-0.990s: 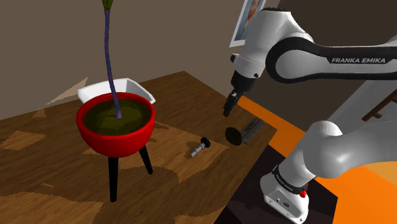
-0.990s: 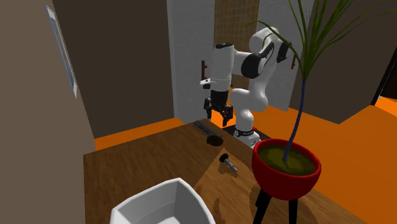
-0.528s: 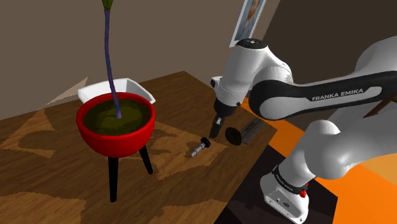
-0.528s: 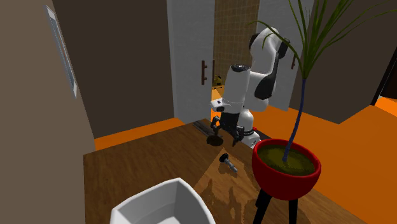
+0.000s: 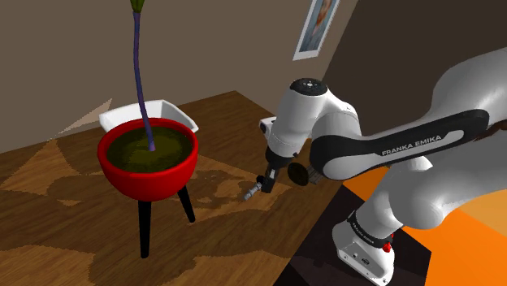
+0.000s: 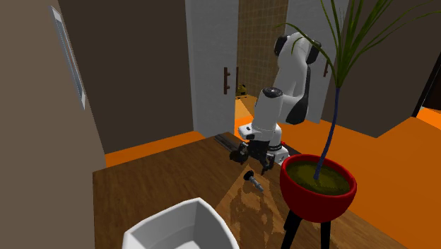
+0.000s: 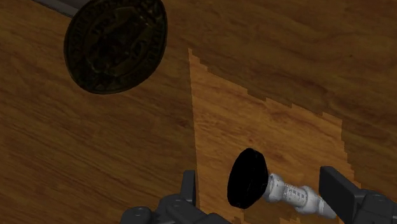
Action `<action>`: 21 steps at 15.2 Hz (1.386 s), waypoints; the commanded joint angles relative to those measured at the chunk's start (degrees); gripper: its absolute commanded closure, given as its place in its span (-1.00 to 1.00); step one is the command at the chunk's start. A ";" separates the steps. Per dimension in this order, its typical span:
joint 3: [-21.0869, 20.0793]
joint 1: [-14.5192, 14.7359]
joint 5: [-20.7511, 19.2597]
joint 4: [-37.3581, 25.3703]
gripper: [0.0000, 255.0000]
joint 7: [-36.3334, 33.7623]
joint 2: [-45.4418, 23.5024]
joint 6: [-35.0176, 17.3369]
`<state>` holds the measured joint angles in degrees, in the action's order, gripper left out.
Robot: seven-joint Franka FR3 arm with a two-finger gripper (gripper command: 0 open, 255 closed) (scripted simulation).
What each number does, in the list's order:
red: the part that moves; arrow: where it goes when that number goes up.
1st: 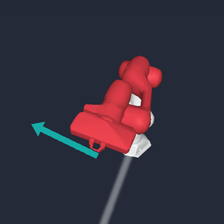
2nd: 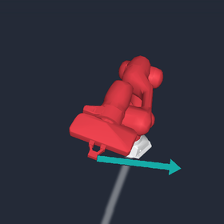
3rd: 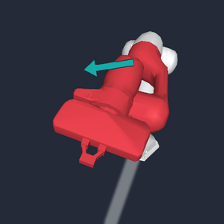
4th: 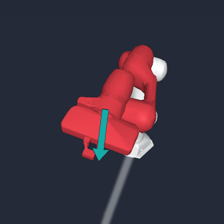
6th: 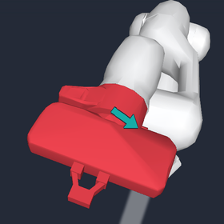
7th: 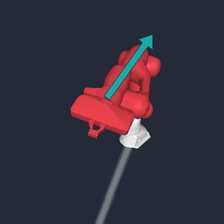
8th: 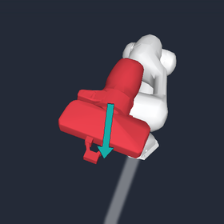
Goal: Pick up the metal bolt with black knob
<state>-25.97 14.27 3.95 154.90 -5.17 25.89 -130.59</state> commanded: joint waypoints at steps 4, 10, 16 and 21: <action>-0.68 -0.37 -0.43 0.75 1.00 -0.71 -1.72 -2.44; -0.64 -0.39 -0.45 0.70 1.00 -0.67 -1.70 -2.39; -0.05 0.11 0.09 -0.35 1.00 -0.07 0.17 0.47; 1.04 0.58 0.54 -2.49 1.00 0.94 2.84 5.19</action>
<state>-25.28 14.83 4.46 153.01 -4.57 28.14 -126.58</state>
